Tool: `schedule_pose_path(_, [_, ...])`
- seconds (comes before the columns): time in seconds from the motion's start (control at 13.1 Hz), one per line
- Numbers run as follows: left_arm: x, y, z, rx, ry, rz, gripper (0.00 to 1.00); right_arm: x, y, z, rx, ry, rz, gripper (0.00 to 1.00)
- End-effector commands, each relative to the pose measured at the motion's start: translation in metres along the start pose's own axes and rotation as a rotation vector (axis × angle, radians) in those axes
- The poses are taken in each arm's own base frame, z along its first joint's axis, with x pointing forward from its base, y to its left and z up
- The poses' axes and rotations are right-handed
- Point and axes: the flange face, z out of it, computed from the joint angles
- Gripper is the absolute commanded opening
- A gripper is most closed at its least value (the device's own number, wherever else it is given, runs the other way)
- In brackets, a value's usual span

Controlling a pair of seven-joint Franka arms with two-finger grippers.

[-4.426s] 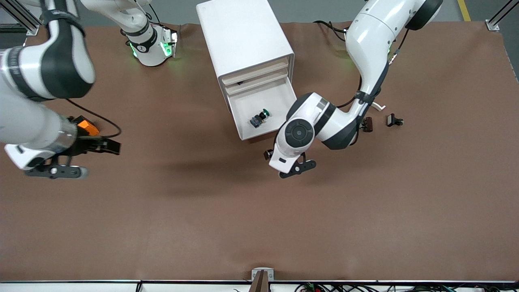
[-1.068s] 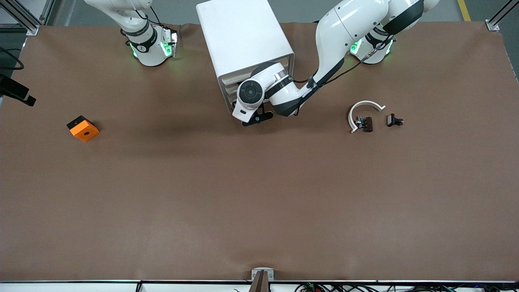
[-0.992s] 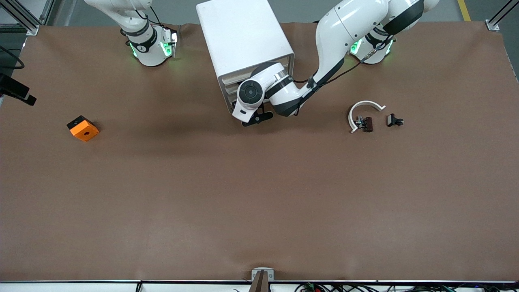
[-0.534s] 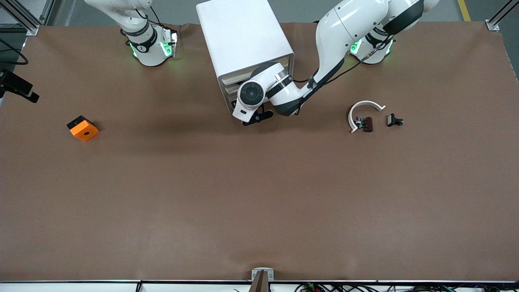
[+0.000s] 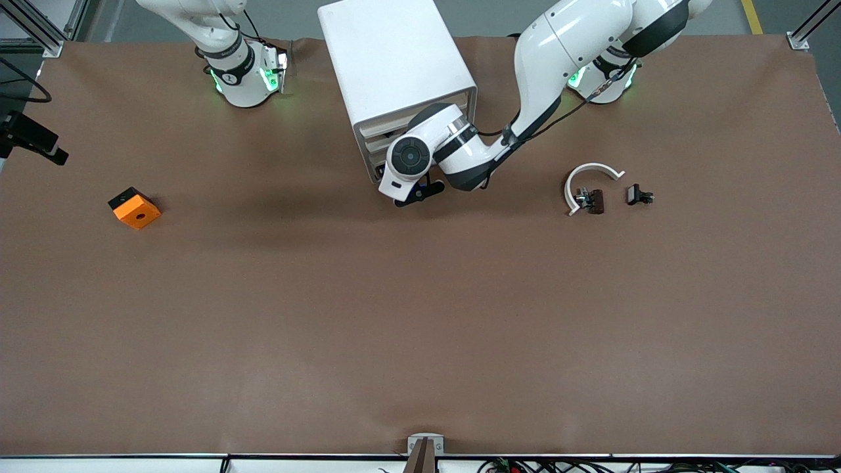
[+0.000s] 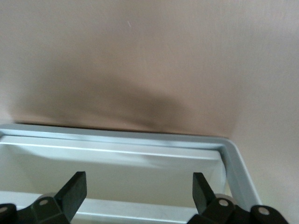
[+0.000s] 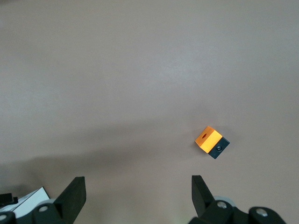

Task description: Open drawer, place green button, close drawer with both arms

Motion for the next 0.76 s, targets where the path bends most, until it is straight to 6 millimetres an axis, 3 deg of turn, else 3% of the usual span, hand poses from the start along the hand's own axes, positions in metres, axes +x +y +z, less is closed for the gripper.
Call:
schedule_pose_path(0.0, [0.05,-0.014,-0.056,0.004,0.083,-0.057,1.0,-0.007,0.005,-0.002,0.001,0.011,0.01,1.0])
schedule_pose_path(0.15, [0.094,-0.037,-0.104,-0.031,0.183,-0.095,1.0,-0.007,0.005,-0.002,-0.001,0.01,0.01,1.0])
schedule_pose_path(0.31, [0.132,-0.073,-0.165,-0.094,0.239,-0.167,1.0,-0.008,0.002,-0.003,-0.003,0.013,0.006,1.0])
schedule_pose_path(0.69, [0.167,-0.157,-0.255,-0.033,0.322,-0.14,1.0,-0.007,-0.001,-0.004,-0.002,0.016,-0.001,1.0])
